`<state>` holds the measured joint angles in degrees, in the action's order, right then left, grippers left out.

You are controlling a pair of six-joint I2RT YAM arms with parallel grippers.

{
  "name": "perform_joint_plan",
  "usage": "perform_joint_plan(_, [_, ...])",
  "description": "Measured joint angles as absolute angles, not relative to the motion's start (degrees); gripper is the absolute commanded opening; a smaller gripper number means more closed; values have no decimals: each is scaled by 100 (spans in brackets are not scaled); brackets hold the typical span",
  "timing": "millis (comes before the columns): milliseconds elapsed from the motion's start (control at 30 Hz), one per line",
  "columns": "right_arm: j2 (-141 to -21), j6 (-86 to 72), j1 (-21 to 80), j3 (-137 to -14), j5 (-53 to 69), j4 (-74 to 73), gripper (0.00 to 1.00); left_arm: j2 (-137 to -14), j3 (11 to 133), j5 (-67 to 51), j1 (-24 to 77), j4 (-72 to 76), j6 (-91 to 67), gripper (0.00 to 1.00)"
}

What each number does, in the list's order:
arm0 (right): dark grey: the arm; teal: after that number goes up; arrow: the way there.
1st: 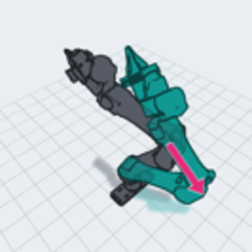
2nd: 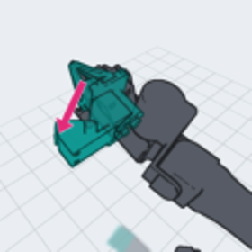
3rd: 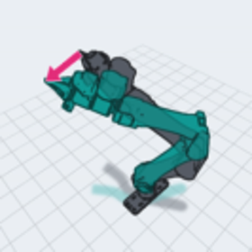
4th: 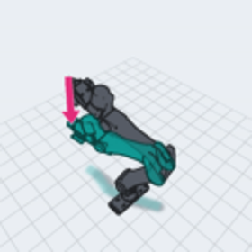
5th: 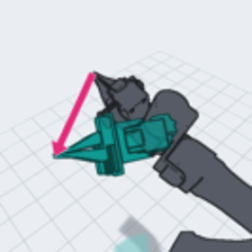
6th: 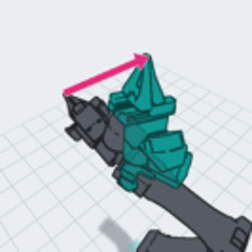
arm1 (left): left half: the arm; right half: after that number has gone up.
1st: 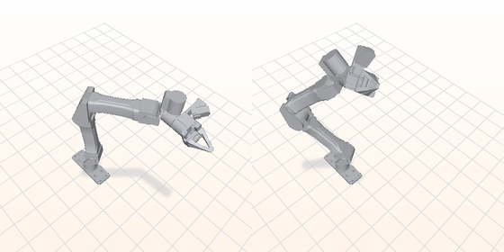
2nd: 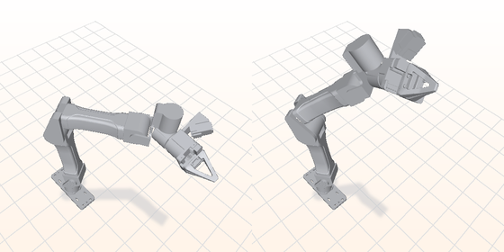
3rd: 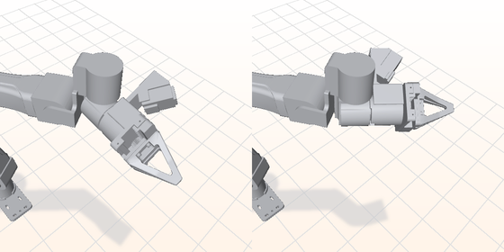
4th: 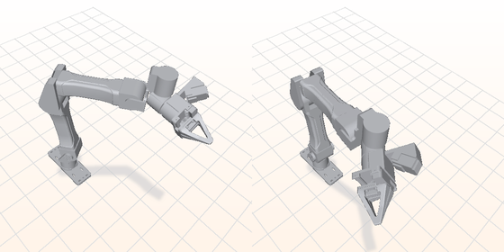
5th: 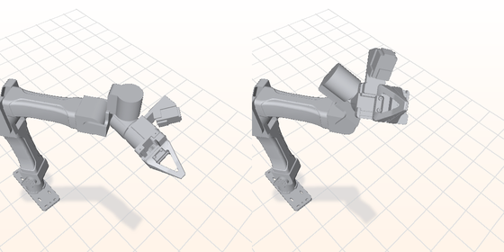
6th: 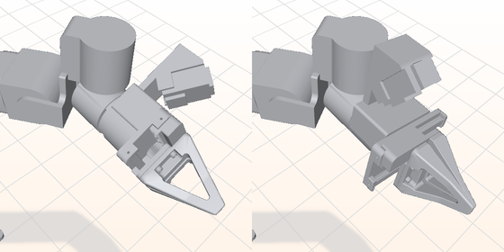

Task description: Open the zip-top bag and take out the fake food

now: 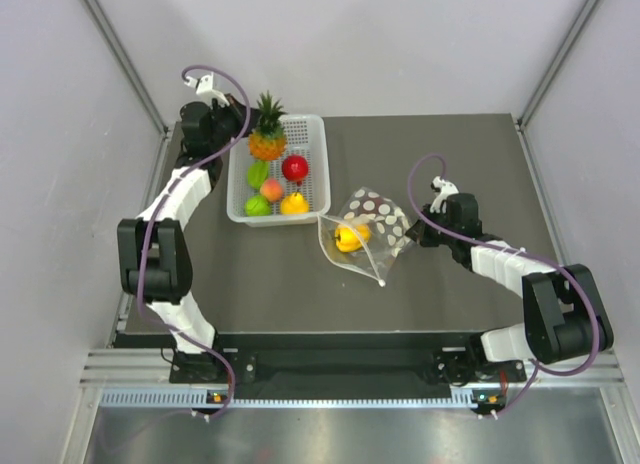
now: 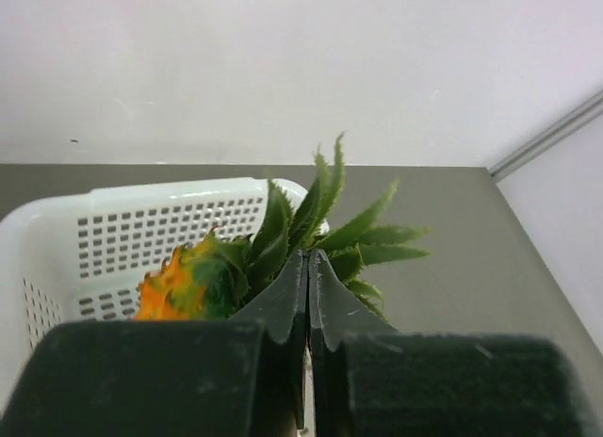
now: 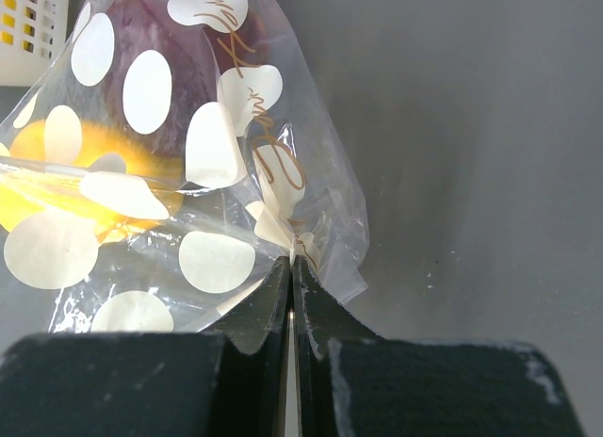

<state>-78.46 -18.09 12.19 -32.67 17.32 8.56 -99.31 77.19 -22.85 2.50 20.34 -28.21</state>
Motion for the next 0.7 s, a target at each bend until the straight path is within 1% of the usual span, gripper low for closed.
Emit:
perform_joint_plan(67, [-7846, -1806, 1219, -3267, 1743, 854, 0, -10224, 7975, -2252, 250, 2053, -2759, 4])
perform_joint_plan(100, [-7846, -1804, 1219, -3267, 1750, 854, 0, -10361, 8073, -2235, 250, 2051, -2733, 16])
perform_joint_plan(167, [-7846, -1804, 1219, -3267, 1767, 856, 0, -10595, 8193, -2193, 250, 2051, -2646, 30])
perform_joint_plan(200, [-7846, -1804, 1219, -3267, 1774, 856, 0, -10678, 8226, -2161, 250, 2045, -2615, 43])
perform_joint_plan(267, [-7846, -1802, 1219, -3267, 1789, 854, 0, -10790, 8241, -2108, 250, 2014, -2519, 87])
perform_joint_plan(300, [-7846, -1802, 1219, -3267, 1793, 856, 0, -10827, 8241, -2080, 250, 1986, -2434, 99])
perform_joint_plan(533, [-7846, -1802, 1219, -3267, 1815, 856, 0, -10785, 8237, -1868, 294, 1846, -2058, 99])
perform_joint_plan(700, [-7846, -1802, 1219, -3267, 1824, 854, 0, -10254, 8077, -1518, 696, 1516, -1433, 99])
